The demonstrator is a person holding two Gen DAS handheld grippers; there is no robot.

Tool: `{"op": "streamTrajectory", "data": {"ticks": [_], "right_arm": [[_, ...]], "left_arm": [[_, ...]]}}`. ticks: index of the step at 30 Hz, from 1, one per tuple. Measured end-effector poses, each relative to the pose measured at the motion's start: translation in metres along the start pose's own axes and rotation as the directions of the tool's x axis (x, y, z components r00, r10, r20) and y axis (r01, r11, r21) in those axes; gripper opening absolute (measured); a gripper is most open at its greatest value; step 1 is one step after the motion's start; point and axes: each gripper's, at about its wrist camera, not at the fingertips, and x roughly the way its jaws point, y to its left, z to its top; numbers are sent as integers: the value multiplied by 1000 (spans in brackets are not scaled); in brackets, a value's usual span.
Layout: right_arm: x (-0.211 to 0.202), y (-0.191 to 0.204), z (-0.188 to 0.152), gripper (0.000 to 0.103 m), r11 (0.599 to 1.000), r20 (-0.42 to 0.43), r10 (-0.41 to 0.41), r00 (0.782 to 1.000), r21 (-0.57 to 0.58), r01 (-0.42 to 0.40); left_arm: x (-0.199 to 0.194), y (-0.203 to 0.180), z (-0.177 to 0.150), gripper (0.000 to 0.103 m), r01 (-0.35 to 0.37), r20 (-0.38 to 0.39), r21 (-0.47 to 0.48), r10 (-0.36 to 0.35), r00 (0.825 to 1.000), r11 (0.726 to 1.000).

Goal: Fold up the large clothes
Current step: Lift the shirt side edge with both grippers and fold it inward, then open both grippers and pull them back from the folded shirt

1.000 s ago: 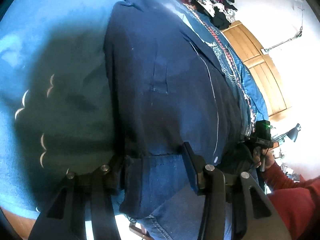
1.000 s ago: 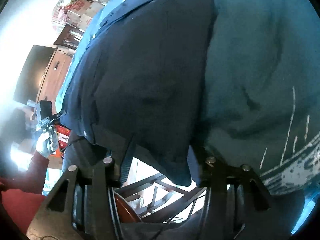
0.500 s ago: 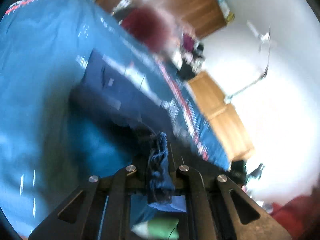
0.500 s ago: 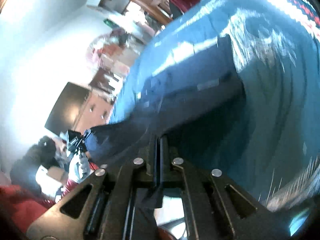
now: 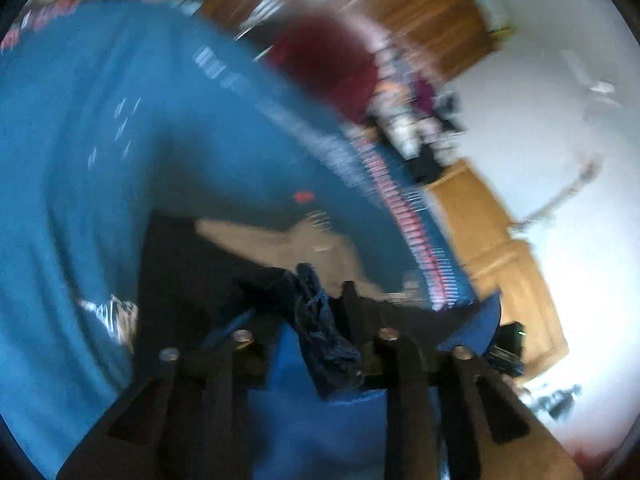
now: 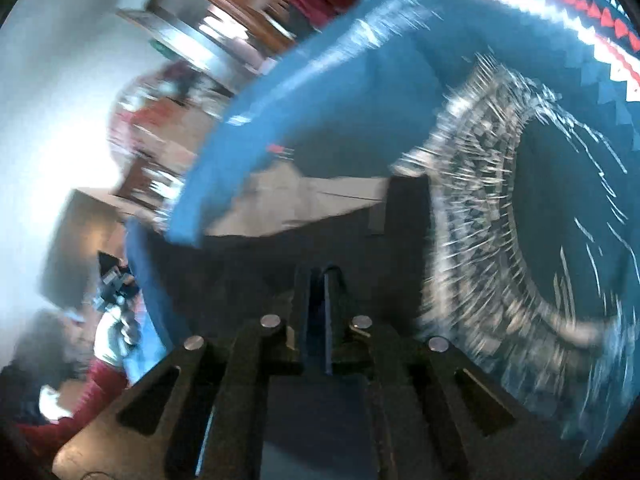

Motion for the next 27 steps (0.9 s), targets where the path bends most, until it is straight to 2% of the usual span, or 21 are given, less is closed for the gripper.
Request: {"op": "streamTrajectory", "data": {"ticks": [2, 3, 4, 5, 6, 8, 11, 13, 15, 17, 20, 22, 23, 24, 26, 27], "right_arm": [[25, -17, -1, 13, 998, -49, -62, 997, 10, 62], [35, -24, -2, 22, 994, -67, -110, 992, 9, 111], [40, -27, -5, 47, 991, -75, -136, 988, 6, 137], [40, -27, -8, 59, 991, -66, -131, 989, -3, 131], [38, -26, -11, 60, 992, -58, -123, 991, -16, 122], [35, -21, -14, 65, 992, -40, -114, 993, -51, 112], [31, -20, -15, 68, 994, -1, -101, 995, -50, 100], [39, -21, -16, 67, 991, -14, -121, 993, -54, 120], [51, -23, -14, 61, 984, -46, -173, 984, -61, 170], [55, -20, -16, 59, 975, -42, -210, 977, -77, 206], [44, -9, -29, 59, 969, -1, -233, 972, -83, 232], [33, 0, -38, 59, 960, 36, -261, 965, -96, 263], [28, 4, -44, 59, 957, 46, -270, 962, -99, 273], [25, 6, -48, 59, 956, 47, -272, 961, -102, 275], [17, 13, -65, 59, 947, 39, -292, 956, -128, 294], [15, 15, -70, 59, 943, 36, -303, 952, -135, 305]], "left_arm": [[56, 35, 4, 51, -126, -108, -12, 124, 986, 992], [78, 51, 3, 50, -188, -163, -31, 181, 970, 982], [95, 62, 1, 51, -220, -198, -41, 208, 958, 975], [97, 60, 1, 58, -215, -183, -25, 207, 961, 976], [95, 55, 2, 70, -202, -166, -9, 198, 966, 979], [89, 46, 6, 79, -160, -134, 5, 159, 978, 987], [75, 35, 8, 80, -147, -95, 21, 149, 984, 989], [58, 29, 9, 82, -138, -57, 22, 139, 989, 990], [36, 22, 7, 85, -176, -7, 51, 177, 984, 983], [16, 20, 3, 85, -210, 19, 61, 209, 978, 976], [-2, 17, -20, 85, -218, -3, 106, 220, 976, 970], [-5, 21, -45, 85, -235, -50, 129, 243, 969, 963], [-2, 25, -58, 86, -249, -75, 130, 260, 963, 960], [0, 34, -74, 86, -292, -107, 138, 308, 946, 946], [-3, 49, -100, 82, -415, -115, 209, 444, 889, 886], [-7, 48, -107, 82, -418, -95, 219, 446, 890, 881]]}}
